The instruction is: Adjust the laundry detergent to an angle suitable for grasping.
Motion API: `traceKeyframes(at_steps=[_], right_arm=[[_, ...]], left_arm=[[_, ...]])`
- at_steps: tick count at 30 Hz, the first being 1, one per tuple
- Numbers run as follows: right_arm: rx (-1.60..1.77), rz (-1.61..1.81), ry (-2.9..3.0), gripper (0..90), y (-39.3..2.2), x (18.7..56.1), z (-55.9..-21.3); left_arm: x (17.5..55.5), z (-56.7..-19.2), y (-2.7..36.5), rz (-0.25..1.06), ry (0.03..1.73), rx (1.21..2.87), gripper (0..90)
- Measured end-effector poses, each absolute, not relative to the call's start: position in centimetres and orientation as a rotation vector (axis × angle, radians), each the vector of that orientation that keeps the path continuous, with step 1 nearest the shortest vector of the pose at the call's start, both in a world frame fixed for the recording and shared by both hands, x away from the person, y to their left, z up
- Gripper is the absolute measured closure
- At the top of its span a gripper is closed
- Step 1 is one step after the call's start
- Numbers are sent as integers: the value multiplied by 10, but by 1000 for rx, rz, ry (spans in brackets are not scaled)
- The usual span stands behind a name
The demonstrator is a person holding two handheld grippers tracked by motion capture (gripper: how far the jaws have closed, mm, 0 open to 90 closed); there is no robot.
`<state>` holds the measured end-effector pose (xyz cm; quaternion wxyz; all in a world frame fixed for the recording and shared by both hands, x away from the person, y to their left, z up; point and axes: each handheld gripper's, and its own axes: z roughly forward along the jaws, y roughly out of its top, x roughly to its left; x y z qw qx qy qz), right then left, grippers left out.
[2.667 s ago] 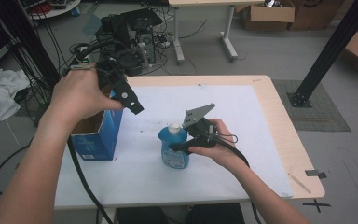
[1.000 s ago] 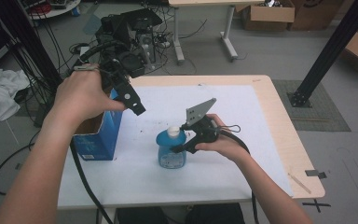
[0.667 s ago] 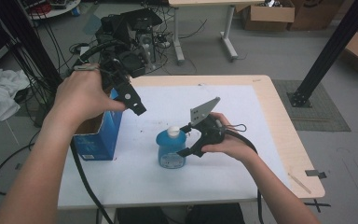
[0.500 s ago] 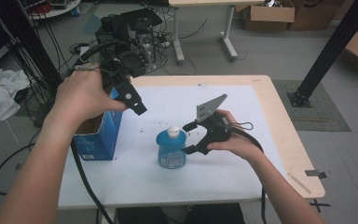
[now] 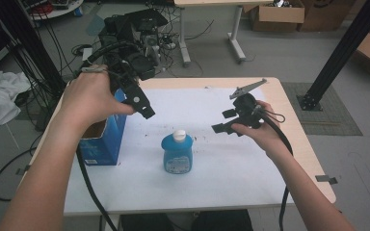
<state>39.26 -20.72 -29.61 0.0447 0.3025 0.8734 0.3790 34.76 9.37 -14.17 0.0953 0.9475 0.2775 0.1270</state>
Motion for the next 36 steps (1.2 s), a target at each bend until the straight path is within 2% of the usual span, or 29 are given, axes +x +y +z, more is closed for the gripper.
traceKeyframes(at_steps=[17,36], right_arm=[[1448,866,2471,210,-256,418,-269],[1550,790,2427,209,-278,427,-263]], left_arm=[[347,-142,90,370,801,2807,1],[348,-142,89,368,782,2806,1]])
